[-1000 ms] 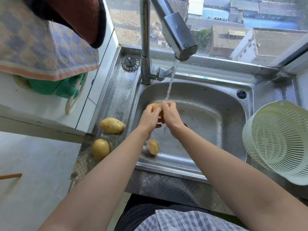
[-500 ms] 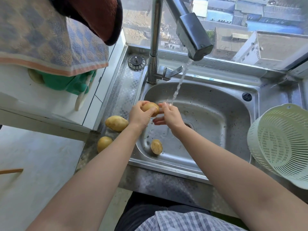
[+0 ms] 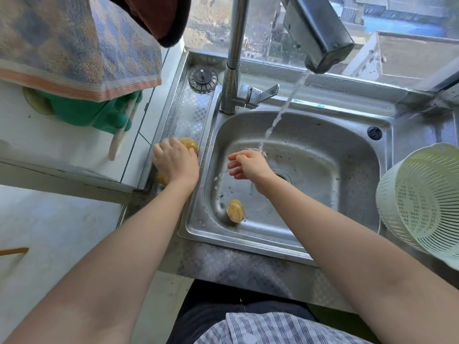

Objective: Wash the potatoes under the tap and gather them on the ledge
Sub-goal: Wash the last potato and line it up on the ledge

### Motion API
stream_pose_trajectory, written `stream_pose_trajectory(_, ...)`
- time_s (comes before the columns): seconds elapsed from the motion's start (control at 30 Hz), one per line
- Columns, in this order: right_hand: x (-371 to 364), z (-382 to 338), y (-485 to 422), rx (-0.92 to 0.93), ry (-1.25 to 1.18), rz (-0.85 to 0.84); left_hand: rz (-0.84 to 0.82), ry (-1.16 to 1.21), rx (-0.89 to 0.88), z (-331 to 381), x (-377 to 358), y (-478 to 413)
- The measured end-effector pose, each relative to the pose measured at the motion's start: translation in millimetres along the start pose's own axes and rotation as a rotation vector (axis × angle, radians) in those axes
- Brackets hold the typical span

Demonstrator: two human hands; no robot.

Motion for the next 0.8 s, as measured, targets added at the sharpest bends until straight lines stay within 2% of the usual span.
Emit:
stream_pose_trajectory(0.07, 0, 5, 0, -0.020, 0.000, 0.003, 0.079, -0.032, -0.079, 7, 1, 4)
stream_pose_trajectory(0.17, 4, 14, -1, -0.053, -0.012, 0.012, 0.185, 0.027, -0.396, 27, -4, 17)
stream_pose_trajectory(0.23, 10, 22, 0, -0.079, -0.004, 0.025, 0.074, 0.123, -0.571, 43, -16, 29)
stream_pose_trajectory(0.27, 13, 27, -1, -0.089, 0.013, 0.031, -0.046, 0.177, -0.578, 48, -25, 34)
stream_pose_trajectory(0.3, 17, 32, -2, -0.099, 0.029, 0.035, -0.184, 0.206, -0.529, 52, -36, 38)
stream_pose_trajectory(0.37, 24, 45, -4, -0.125, 0.044, 0.035, -0.458, 0.120, -0.369, 51, -66, 44)
stream_pose_trajectory(0.47, 29, 66, -12, -0.186, 0.070, -0.002, -0.722, -0.014, -0.210, 42, -105, 52)
stream_pose_trajectory(0.67, 30, 105, -34, -0.266, 0.148, -0.087, -0.943, -0.089, -0.022, 32, -167, 58)
stream_pose_trajectory(0.8, 29, 126, -40, -0.301, 0.125, -0.096, -0.938, -0.167, -0.039, 26, -196, 65)
Point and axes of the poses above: each hand's wrist, its own y-axis away from the middle knuckle, its own x-axis out of the back of the hand, z = x × y, the point moved 2 cm from there along -y, towards the middle knuckle, and after that the axes turned 6 degrees about y, right-handed, at the moved point
